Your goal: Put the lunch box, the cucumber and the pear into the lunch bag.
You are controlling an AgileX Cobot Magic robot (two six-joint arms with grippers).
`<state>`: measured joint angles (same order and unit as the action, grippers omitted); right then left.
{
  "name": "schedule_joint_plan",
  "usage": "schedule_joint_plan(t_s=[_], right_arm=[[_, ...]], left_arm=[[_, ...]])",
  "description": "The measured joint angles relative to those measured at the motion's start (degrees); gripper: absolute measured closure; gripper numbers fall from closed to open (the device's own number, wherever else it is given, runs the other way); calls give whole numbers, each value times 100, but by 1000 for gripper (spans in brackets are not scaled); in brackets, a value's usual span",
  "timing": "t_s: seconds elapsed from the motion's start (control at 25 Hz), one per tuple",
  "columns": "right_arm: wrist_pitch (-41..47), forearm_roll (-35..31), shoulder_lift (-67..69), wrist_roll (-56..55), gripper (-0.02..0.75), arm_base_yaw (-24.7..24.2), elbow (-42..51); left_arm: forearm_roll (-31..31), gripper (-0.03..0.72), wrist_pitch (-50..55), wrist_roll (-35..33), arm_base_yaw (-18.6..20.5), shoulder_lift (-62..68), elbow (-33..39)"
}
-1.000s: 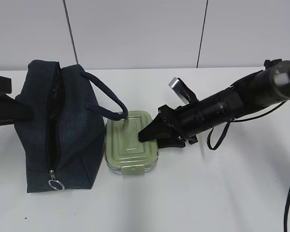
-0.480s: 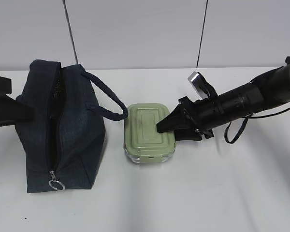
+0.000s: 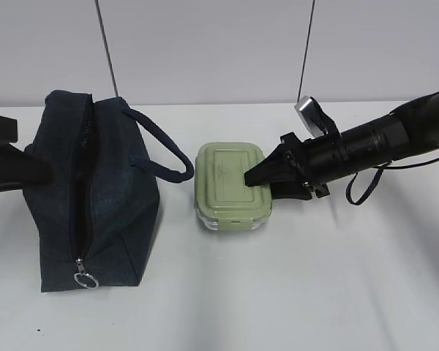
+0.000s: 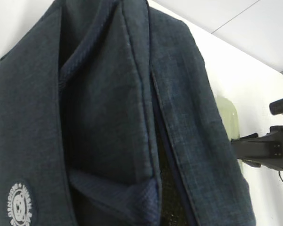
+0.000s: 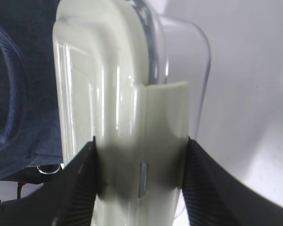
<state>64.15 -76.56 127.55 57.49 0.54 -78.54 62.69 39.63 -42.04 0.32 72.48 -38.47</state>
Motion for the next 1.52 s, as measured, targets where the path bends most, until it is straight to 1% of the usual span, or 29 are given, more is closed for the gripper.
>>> schedule_joint_plan(t_s=[0.28,0.4,0.8,1.0,1.24,1.52], right_arm=[[71,479,0,-498,352,2,-735],[136,568,0,-693,352,2,-1105],[254,557,0,-1324,352,2,-2021],[277,353,0,-1450,352,63,-2219],[286,330,-308,-1463,352,348,-2239],[309,-19,-467,-1475,352,977,-2303]], left_arm=[[0,704,0,0,0,0,0],[0,704,0,0,0,0,0],[26,704,0,0,0,0,0],[26,704,0,0,0,0,0],[30,704,0,0,0,0,0],[30,704,-5,0,0,0,0]])
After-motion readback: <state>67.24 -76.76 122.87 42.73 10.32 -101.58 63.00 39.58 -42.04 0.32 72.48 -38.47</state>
